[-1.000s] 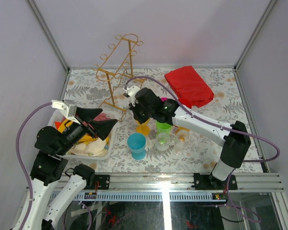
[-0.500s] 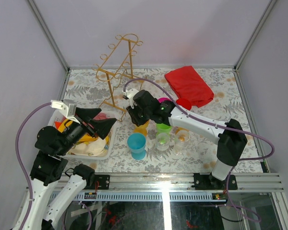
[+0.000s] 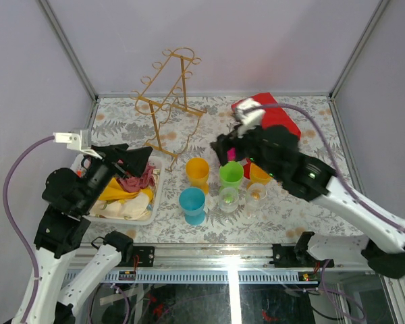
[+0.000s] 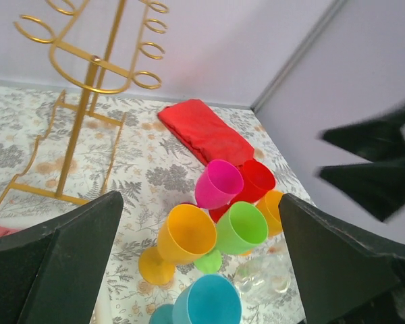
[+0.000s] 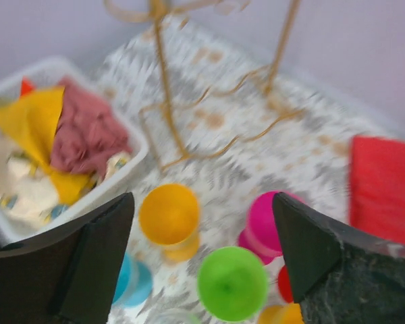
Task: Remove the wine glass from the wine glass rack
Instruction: Reset both arms
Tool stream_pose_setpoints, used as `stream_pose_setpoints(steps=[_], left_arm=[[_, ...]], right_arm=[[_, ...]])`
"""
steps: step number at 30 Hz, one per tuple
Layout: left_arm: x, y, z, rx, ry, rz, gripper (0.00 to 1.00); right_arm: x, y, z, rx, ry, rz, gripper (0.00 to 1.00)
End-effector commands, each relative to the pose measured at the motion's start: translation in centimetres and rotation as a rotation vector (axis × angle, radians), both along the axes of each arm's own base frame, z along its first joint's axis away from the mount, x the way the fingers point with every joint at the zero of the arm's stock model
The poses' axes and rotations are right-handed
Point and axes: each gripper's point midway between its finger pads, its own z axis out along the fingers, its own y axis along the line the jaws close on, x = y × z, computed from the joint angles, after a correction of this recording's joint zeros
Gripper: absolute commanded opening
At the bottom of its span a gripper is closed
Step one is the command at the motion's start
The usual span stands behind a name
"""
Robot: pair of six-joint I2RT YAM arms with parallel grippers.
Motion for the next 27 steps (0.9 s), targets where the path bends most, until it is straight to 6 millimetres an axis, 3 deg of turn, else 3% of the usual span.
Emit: stream_pose_setpoints(steps=[1, 6, 9, 11, 15, 19, 27], left_arm=[[2.8, 3.0, -0.9, -0.028, 0.147, 0.232, 1.0], [4.5, 5.4, -1.4, -0.04, 0.263, 0.416, 1.0], [4.8, 6.5, -1.4, -0.028, 0.283, 0.488, 1.0], [4.7, 7.4, -1.2, -0.034, 0.282, 0.539, 1.0], [3.7, 9.5, 0.1, -0.034, 0.232, 0.623, 1.0], [2.6, 11.5, 1.6, -0.031, 0.176, 0.703, 1.0], [1.8, 12.3, 2.1, -0.007, 0.147, 0.72, 1.0]], right_arm=[[1.7, -8.1, 4.5, 0.041, -0.25, -0.31, 0.94], [1.9, -16.1, 4.8, -0.084, -0.28, -0.593, 0.99], [3.9, -22.6, 2.9, -0.108, -0.145, -0.77, 0.99], [4.5, -24.6, 1.5, -0.071, -0.056, -0.77, 0.99], [3.9, -24.2, 0.8, -0.042, 0.008, -0.698, 0.99], [3.2, -22.6, 2.9, 0.063, -0.015, -0.618, 0.99], [1.0, -22.0, 7.3, 0.258, -0.124, -0.555, 0.99]])
